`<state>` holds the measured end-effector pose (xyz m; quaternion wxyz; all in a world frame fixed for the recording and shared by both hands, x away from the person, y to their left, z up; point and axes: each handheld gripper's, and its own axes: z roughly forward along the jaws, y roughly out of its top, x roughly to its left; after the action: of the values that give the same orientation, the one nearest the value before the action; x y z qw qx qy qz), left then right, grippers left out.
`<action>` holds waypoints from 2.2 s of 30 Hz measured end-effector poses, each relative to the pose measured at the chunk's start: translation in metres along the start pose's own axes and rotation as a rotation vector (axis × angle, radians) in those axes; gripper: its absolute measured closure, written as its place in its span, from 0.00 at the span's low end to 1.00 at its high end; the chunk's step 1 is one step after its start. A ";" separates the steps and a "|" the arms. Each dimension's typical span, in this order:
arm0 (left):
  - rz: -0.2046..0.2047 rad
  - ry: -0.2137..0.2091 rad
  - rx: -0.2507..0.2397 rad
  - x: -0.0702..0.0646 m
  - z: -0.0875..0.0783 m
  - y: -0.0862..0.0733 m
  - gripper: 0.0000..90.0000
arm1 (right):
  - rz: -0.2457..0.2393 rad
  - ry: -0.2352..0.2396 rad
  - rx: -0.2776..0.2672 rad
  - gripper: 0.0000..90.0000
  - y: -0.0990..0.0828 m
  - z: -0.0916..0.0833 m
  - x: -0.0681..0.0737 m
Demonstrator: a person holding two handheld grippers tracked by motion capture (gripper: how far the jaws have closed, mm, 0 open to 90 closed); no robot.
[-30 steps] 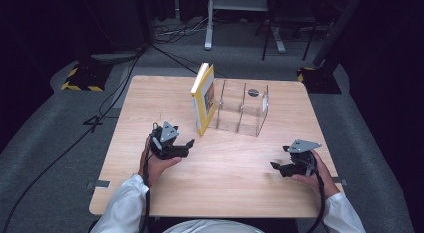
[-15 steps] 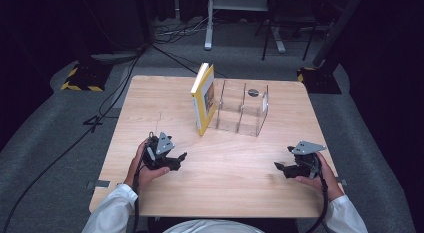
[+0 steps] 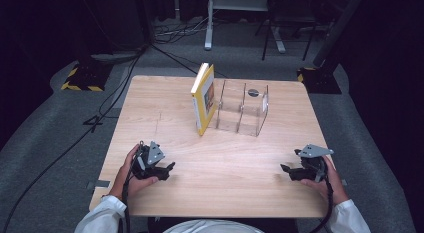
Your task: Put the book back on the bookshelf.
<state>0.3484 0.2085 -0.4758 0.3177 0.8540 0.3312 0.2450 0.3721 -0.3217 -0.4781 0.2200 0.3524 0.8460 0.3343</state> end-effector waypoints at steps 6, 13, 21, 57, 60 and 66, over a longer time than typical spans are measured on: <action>-0.001 0.029 0.021 0.006 -0.004 -0.017 0.20 | 0.047 -0.010 -0.005 0.21 -0.017 -0.006 -0.011; -0.062 -0.012 0.023 0.014 -0.008 -0.033 0.20 | 0.090 0.009 -0.006 0.20 -0.034 -0.012 -0.019; -0.142 -0.058 0.033 0.024 -0.016 -0.049 0.20 | 0.141 -0.001 -0.013 0.20 -0.047 -0.015 -0.023; -0.232 -0.080 0.058 0.034 -0.016 -0.067 0.14 | 0.206 -0.024 0.000 0.17 -0.053 -0.012 -0.027; -0.236 -0.082 0.060 0.034 -0.016 -0.067 0.14 | 0.205 -0.025 -0.001 0.17 -0.053 -0.012 -0.027; -0.235 -0.082 0.060 0.034 -0.016 -0.067 0.14 | 0.203 -0.026 -0.001 0.17 -0.053 -0.012 -0.027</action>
<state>0.3333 0.2776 -0.5054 0.3320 0.8277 0.4230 0.1608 0.3584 -0.3748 -0.5046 0.1961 0.4407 0.8027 0.3507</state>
